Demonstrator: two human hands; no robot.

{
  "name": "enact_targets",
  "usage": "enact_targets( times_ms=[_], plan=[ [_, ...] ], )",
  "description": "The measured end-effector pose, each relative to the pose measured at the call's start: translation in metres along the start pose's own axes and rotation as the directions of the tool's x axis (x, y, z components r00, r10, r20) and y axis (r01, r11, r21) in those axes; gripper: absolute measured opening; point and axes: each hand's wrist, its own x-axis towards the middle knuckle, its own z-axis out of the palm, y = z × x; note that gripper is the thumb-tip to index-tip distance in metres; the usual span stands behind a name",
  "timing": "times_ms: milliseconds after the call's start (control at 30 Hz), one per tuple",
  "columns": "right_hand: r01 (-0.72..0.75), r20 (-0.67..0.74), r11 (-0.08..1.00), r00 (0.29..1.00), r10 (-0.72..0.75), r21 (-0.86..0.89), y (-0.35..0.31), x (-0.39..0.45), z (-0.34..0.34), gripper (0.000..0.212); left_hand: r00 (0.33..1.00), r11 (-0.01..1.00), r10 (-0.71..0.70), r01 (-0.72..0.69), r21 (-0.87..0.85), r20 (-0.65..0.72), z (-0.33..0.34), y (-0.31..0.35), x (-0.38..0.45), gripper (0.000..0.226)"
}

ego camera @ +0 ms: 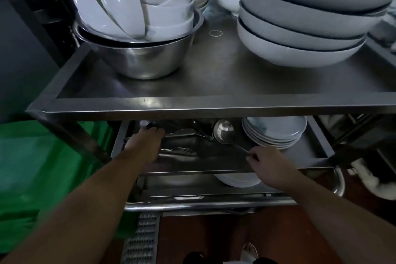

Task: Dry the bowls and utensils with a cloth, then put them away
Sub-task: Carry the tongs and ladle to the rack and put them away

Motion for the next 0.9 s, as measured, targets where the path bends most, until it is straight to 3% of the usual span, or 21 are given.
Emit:
enact_targets(
  times_ms=[400, 667, 900],
  plan=[
    [0.159, 0.095, 0.987, 0.983, -0.155, -0.030, -0.034, 0.022, 0.005, 0.019, 1.000, 0.983, -0.009, 0.008, -0.183, -0.002, 0.008, -0.006, -0.008, 0.074],
    [0.311, 0.145, 0.944, 0.945, -0.294, -0.114, -0.069, 0.054, 0.008, 0.016, 0.992, 0.948, -0.092, 0.061, -0.314, -0.084, -0.003, -0.005, -0.040, 0.072],
    [0.383, 0.165, 0.897, 0.921, -0.353, -0.222, -0.068, 0.076, 0.014, 0.015, 0.991, 0.935, -0.116, 0.087, -0.345, -0.065, 0.002, -0.007, -0.064, 0.069]
  ],
)
